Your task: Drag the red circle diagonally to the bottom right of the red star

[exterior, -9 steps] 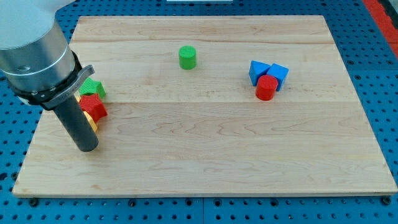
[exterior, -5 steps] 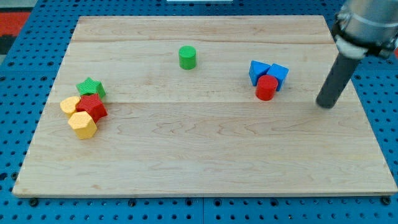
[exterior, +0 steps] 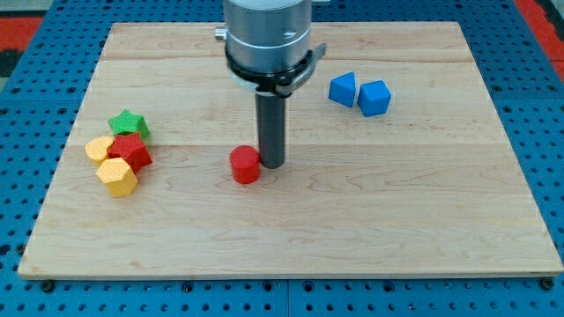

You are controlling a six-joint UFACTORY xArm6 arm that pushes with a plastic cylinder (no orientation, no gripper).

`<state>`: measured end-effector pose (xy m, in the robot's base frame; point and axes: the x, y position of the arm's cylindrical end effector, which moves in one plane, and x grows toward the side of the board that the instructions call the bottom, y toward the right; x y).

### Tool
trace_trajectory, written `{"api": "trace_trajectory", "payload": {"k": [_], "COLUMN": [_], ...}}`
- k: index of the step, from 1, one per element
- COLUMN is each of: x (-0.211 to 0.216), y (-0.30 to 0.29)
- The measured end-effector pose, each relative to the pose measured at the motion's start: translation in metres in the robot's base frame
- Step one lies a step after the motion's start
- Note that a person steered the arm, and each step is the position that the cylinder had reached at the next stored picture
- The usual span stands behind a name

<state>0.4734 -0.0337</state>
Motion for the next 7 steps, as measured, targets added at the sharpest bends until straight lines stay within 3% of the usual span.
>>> {"api": "trace_trajectory", "payload": {"k": [1, 3, 5, 7], "x": [0.0, 0.03, 0.012, 0.012], "y": [-0.047, -0.036, -0.092, -0.083]}}
